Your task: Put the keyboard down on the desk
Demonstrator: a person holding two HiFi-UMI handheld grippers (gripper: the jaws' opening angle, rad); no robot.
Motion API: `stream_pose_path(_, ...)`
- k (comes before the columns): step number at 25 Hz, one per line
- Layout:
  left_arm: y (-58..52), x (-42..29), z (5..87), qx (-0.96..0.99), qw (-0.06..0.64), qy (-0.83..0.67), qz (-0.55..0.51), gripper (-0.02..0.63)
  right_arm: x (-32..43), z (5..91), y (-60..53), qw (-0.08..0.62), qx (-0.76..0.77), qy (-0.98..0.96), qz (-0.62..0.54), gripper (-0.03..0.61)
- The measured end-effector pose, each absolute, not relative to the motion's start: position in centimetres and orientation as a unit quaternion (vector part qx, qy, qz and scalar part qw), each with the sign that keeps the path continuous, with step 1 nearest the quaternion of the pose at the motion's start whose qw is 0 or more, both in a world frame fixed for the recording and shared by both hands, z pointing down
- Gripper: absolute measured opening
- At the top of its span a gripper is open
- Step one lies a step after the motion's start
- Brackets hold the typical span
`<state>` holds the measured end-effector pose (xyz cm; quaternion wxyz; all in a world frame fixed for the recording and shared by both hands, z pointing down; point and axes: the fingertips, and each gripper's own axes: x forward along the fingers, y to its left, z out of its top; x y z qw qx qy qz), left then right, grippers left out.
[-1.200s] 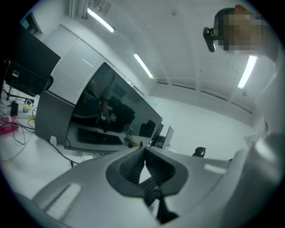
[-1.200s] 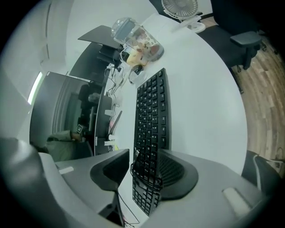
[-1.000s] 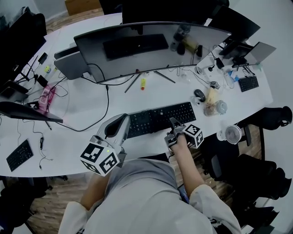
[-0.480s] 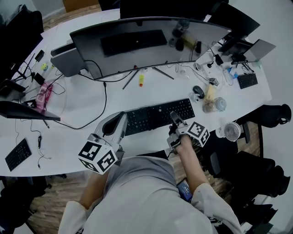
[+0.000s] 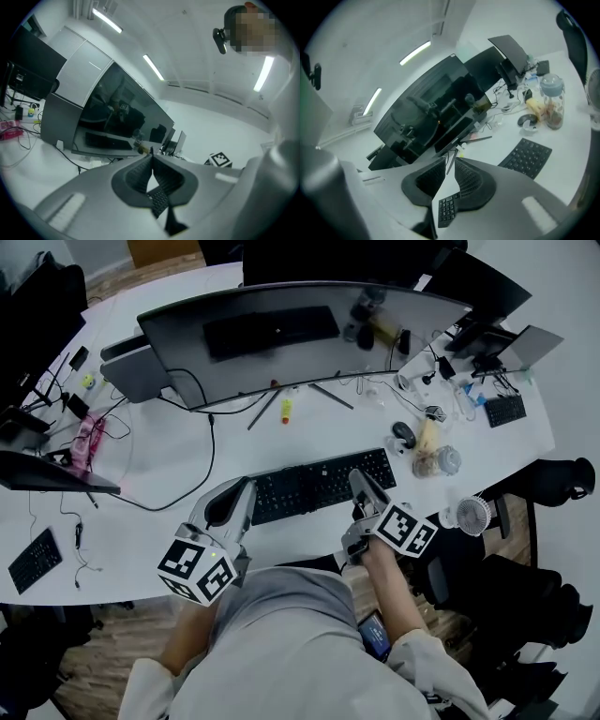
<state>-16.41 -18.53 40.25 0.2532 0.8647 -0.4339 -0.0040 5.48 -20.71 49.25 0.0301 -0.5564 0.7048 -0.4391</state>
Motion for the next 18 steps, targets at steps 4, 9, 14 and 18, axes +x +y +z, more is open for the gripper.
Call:
stream_pose_path(4, -18.5, -16.5, 40.2, 0.862, 0.246, -0.443, -0.003, 0.000, 4.9, 47.3, -20.8, -0.012, -0.564, 0.738, -0.370, 0.054)
stream_pose_path(9, -18.4, -16.8, 40.1, 0.858, 0.246, -0.451, -0.007, 0.000, 4.0, 45.4, -20.9, -0.053, -0.567, 0.767, -0.298, 0.051)
stream_pose_path(14, -18.2, -17.1, 40.2, 0.855, 0.236, -0.461, 0.005, 0.000, 3.4, 44.1, -20.3, -0.055, -0.560, 0.777, -0.280, 0.034)
stream_pose_path(18, -18.3, -17.4, 40.0, 0.845, 0.245, -0.475, -0.005, 0.000, 3.2, 42.8, -19.7, -0.065, -0.562, 0.786, -0.249, 0.025)
